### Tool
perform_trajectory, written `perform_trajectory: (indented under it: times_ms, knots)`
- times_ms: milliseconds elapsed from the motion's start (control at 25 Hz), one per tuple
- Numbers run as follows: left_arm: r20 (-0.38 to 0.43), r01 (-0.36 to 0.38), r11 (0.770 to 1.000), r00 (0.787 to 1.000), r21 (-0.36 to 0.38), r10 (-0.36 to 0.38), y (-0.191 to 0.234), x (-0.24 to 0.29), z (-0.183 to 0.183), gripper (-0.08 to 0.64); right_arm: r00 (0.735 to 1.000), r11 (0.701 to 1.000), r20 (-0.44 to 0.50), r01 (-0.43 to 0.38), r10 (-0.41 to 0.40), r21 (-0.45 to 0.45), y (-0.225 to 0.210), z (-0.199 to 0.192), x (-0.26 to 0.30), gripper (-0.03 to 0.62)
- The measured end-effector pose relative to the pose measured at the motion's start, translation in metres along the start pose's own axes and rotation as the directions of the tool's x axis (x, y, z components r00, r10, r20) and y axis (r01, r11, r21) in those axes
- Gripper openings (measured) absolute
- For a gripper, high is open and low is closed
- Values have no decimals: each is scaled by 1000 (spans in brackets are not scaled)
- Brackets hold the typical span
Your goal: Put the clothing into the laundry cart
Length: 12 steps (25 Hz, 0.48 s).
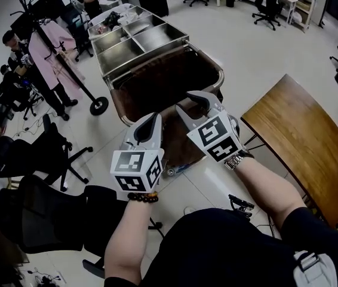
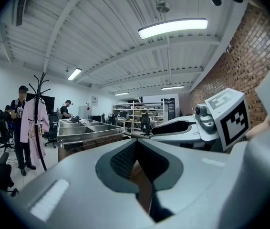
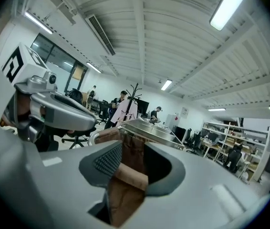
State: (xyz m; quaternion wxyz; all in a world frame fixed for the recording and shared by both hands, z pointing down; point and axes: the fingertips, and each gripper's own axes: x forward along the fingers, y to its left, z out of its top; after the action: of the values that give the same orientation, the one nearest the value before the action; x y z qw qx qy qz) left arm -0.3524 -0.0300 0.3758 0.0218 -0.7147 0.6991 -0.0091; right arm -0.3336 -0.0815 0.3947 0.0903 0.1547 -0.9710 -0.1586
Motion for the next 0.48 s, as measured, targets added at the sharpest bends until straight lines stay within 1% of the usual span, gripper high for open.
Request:
perform_trajectory:
  times_ms: [200, 480]
  knots:
    - [-7, -33, 999, 999, -9, 33, -23, -2, -6, 2, 998, 1000, 52, -20, 20, 17, -1, 2, -31, 96]
    - [7, -83, 996, 997, -16, 83, -67, 1, -13, 2, 992, 996, 103, -76, 71, 50, -3, -17, -81, 70]
